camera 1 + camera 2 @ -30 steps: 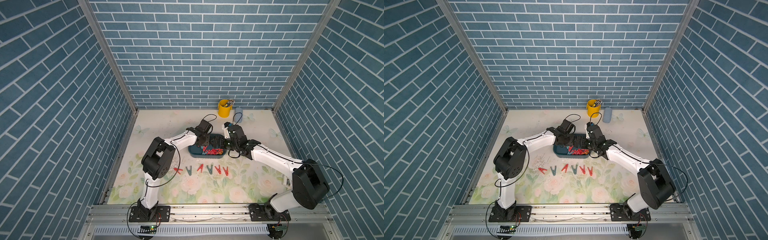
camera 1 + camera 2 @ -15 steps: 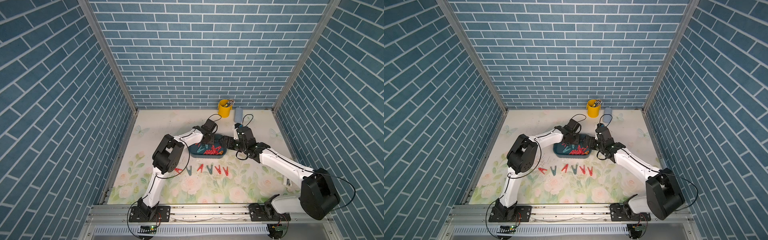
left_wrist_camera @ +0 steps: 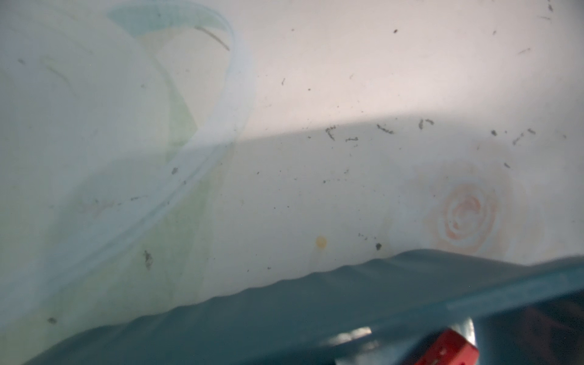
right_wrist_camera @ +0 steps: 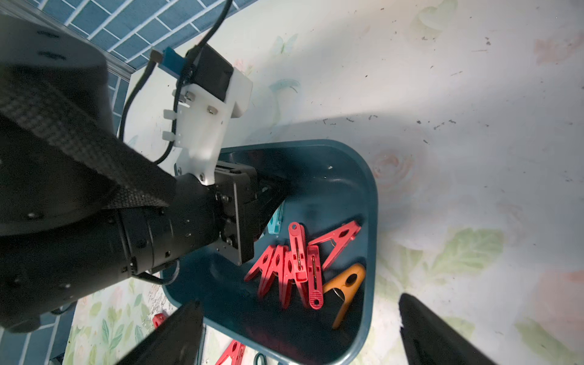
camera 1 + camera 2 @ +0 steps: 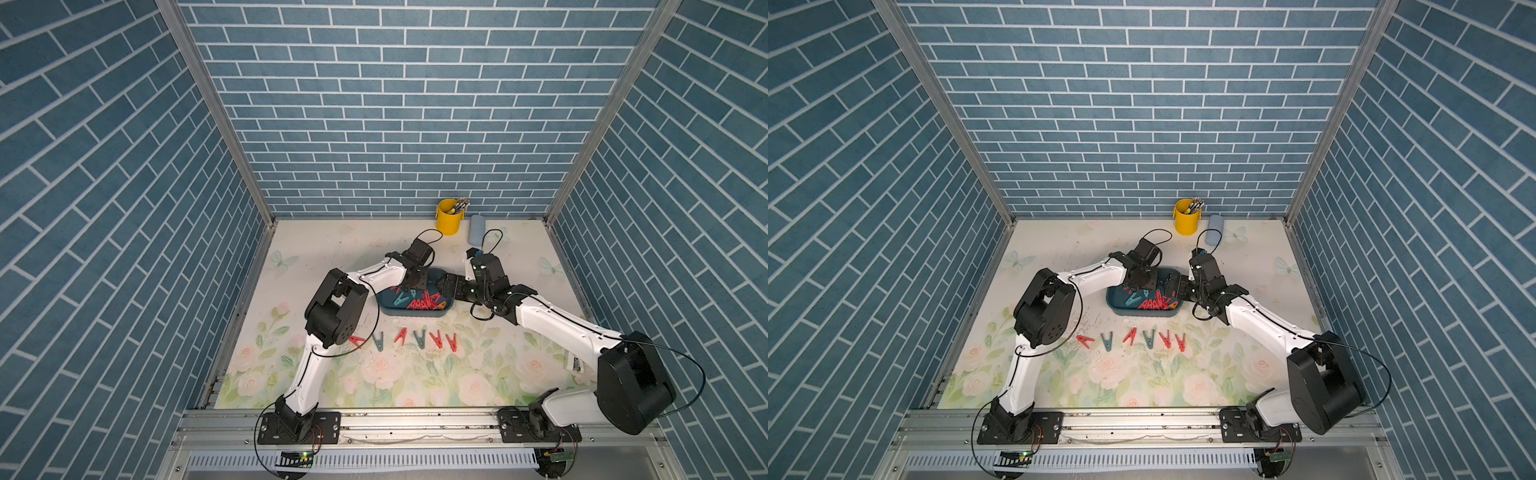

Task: Take the clothespins out of the storage box
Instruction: Place the clothespin at the center of the board.

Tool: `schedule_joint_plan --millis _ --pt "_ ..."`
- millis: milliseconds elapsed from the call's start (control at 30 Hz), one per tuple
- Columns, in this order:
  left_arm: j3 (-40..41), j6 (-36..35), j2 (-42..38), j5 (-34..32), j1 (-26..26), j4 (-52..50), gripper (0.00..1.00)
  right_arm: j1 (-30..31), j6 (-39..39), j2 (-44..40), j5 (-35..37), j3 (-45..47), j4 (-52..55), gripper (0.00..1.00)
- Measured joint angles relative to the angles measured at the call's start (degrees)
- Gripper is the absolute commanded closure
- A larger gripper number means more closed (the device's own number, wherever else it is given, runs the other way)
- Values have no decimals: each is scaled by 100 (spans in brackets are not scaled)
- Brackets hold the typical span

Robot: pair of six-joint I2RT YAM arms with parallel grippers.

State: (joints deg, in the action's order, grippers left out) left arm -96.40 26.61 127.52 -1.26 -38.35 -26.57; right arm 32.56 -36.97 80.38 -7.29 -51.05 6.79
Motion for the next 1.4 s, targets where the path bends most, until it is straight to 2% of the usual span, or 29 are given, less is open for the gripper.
schedule_joint_plan --millis 133,333,667,1233,1400 --pt "4 4 -2 -63 -15 -17 95 0 0 0 -94 0 -31 1" --pt "144 66 -282 -170 -20 -129 95 0 0 0 -260 0 -188 1" --pt "774 188 -1917 -544 17 -240 95 157 -4 116 -529 -13 -636 1" --pt "4242 726 -4933 -1117 793 -348 95 1189 -28 1220 -671 -756 -1202 1" --pt "5005 868 -5401 -1141 1141 -358 95 1360 -46 1397 -669 -887 -1244 1"
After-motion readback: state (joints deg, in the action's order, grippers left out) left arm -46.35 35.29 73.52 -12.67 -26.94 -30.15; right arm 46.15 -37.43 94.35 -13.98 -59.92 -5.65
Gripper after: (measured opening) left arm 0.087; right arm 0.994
